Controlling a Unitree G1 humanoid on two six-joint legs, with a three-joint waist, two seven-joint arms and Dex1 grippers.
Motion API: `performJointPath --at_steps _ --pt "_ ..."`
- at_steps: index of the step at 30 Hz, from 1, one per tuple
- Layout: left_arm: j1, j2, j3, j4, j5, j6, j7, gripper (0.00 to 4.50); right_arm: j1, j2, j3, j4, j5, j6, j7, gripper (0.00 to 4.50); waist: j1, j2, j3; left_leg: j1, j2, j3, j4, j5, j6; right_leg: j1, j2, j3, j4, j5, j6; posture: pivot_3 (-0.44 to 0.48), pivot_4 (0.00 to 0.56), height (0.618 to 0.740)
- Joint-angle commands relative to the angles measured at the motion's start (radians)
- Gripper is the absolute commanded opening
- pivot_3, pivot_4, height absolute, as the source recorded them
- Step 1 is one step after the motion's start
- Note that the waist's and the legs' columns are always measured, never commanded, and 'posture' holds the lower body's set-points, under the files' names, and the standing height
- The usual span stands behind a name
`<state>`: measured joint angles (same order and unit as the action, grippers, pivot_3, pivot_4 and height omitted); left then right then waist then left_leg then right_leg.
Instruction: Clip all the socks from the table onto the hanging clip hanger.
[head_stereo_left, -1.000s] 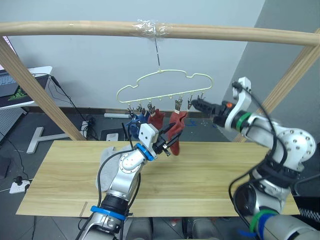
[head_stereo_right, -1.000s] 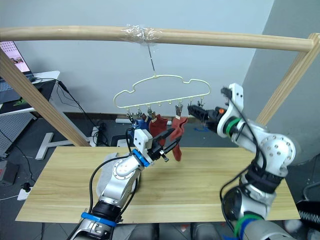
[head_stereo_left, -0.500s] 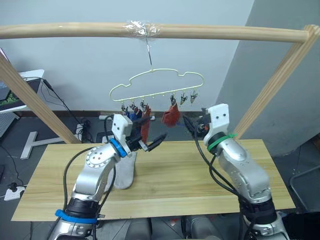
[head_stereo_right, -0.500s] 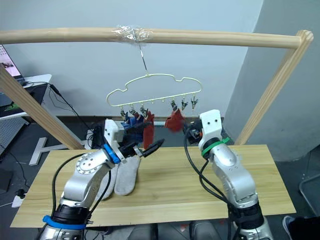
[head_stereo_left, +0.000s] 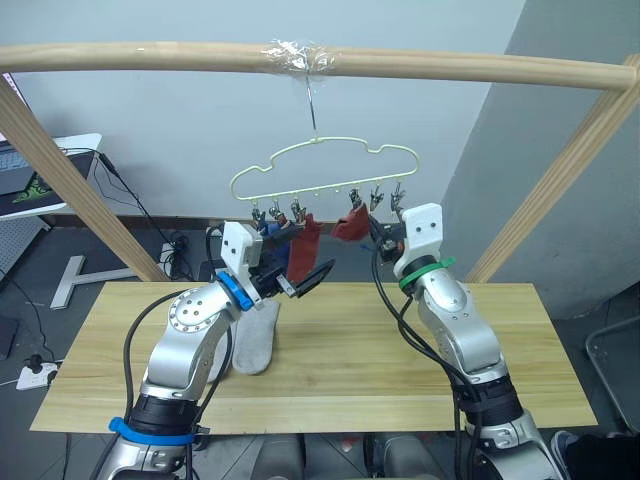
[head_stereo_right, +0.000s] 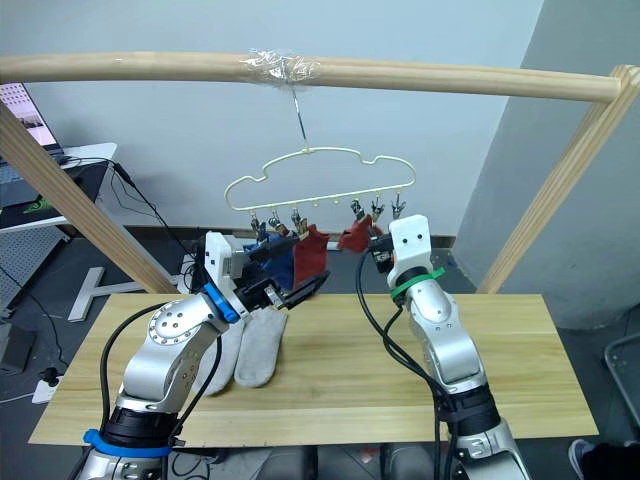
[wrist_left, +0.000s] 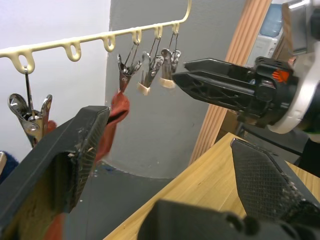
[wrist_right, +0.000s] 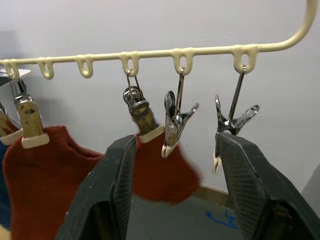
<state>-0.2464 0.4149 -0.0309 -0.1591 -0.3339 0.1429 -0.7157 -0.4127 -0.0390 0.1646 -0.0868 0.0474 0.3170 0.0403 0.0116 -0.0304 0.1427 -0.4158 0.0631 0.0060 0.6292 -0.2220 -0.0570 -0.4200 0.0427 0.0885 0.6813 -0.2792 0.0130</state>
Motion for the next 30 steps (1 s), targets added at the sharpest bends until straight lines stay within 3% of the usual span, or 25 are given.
performJointPath --at_steps 1,10,20,23,30 --pt "-0.004 0.013 0.029 -0.068 -0.025 -0.014 -0.013 4.50 -0.042 0.019 -0.023 0.039 -0.021 -0.041 -0.017 2.65 0.004 0.000 0.000 0.000 0.000 0.000 0.000 0.000 0.000 0.000 0.000 0.000 0.000 0.000 0.000 0.168 0.120 0.740" --pt "-0.003 0.014 0.036 -0.089 -0.031 0.011 -0.004 4.50 -0.123 0.048 -0.066 0.168 -0.052 -0.065 -0.067 2.65 0.013 0.000 0.000 0.000 0.000 0.000 0.000 0.000 0.000 0.000 0.000 0.000 0.000 0.001 -0.002 0.191 0.125 0.740" --pt "-0.003 0.006 0.032 -0.088 -0.023 0.015 0.005 4.50 -0.140 0.068 -0.073 0.183 -0.059 -0.070 -0.063 2.65 0.013 0.000 0.000 0.000 0.000 0.000 0.000 0.000 0.000 0.000 0.000 0.000 0.001 0.003 -0.004 0.186 0.133 0.740" --pt "-0.006 0.007 0.033 -0.088 -0.026 0.018 0.006 4.50 -0.147 0.080 -0.066 0.188 -0.062 -0.067 -0.057 2.00 0.013 0.000 0.000 0.000 0.000 0.000 0.000 0.000 0.000 0.000 0.000 0.000 0.001 0.003 -0.004 0.186 0.133 0.740" --pt "-0.007 0.008 0.035 -0.082 -0.022 0.013 0.008 4.50 -0.168 0.099 -0.069 0.214 -0.067 -0.071 -0.061 2.00 0.013 0.000 0.000 0.000 0.000 0.000 0.000 0.000 0.000 0.000 0.000 0.000 0.001 0.003 -0.005 0.186 0.133 0.740"
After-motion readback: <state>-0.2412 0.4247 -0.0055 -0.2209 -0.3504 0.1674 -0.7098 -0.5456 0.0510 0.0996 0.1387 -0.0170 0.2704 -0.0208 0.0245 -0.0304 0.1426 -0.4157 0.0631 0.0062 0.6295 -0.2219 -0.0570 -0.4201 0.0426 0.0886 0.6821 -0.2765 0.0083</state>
